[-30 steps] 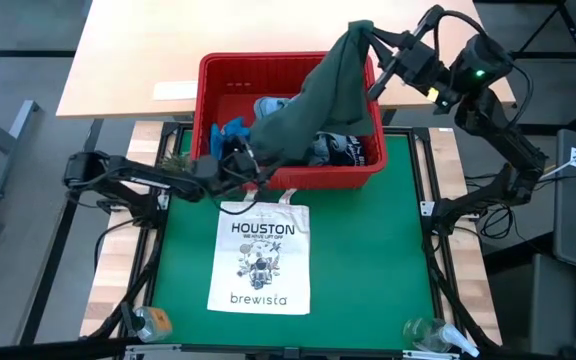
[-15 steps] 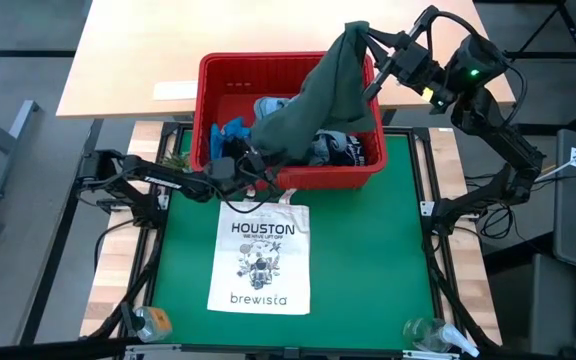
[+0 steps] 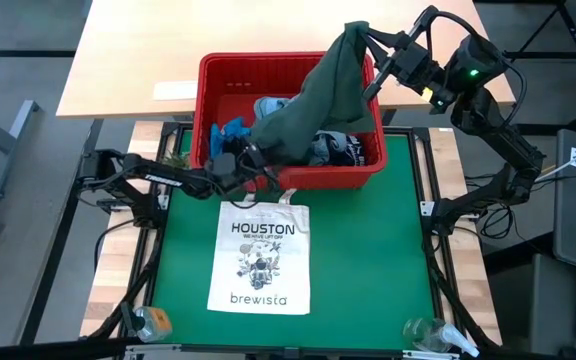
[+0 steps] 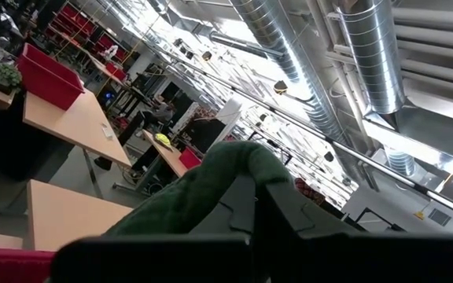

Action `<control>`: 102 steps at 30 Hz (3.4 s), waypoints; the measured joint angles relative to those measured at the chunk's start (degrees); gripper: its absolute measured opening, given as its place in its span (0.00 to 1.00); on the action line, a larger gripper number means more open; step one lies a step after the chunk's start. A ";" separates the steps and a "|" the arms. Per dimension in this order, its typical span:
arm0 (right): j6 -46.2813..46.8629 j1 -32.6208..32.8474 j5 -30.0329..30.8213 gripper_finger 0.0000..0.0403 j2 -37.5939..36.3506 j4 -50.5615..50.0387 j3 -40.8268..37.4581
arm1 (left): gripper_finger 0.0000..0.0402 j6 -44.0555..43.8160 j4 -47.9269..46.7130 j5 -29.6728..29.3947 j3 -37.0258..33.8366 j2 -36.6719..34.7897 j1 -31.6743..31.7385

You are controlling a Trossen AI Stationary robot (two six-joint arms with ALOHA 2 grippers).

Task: Fold Laundry from Bin
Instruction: Fold the green t-shirt

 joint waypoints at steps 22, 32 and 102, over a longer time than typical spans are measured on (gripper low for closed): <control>-0.36 0.00 1.26 0.02 -0.02 -0.29 0.00 | 0.01 -1.31 0.27 5.11 0.00 -1.52 2.29; -12.13 -0.87 21.91 0.02 -0.07 -4.98 0.00 | 0.00 -1.53 -1.91 5.08 0.00 -17.09 2.64; 1.90 5.46 18.45 0.02 -6.50 -52.51 5.23 | 0.00 -12.35 -65.40 2.93 27.19 -35.54 2.34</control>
